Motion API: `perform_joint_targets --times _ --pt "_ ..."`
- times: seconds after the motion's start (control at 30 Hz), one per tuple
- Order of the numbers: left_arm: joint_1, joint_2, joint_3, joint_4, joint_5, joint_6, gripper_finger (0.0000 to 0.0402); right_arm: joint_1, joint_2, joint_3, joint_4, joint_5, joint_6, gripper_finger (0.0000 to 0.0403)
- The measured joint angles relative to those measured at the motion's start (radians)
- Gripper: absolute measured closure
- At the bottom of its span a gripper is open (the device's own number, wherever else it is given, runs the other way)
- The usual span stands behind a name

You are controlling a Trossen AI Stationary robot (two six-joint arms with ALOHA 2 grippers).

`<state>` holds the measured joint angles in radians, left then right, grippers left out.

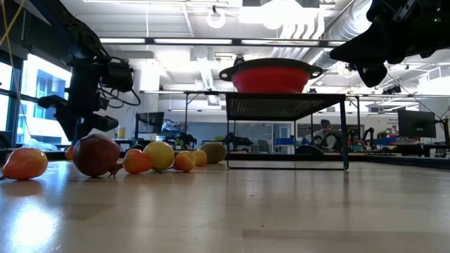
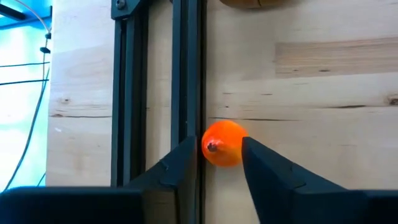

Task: Pick & Place Fruit
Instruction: Put the orange pear into the red strainer bowl on the shelf

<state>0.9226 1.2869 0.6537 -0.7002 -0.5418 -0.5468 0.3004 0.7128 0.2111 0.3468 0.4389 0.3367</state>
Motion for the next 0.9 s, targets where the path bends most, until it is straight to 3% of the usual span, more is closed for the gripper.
perform_joint_targets --times 0.4,0.9 --pt "0.000 0.000 0.000 -0.001 0.001 -0.001 0.0368 0.000 0.000 0.000 0.000 0.000 0.000 0.0401" --pt "0.000 0.000 0.000 -0.001 0.000 0.001 0.0400 0.000 0.000 0.000 0.000 0.000 0.000 0.0401"
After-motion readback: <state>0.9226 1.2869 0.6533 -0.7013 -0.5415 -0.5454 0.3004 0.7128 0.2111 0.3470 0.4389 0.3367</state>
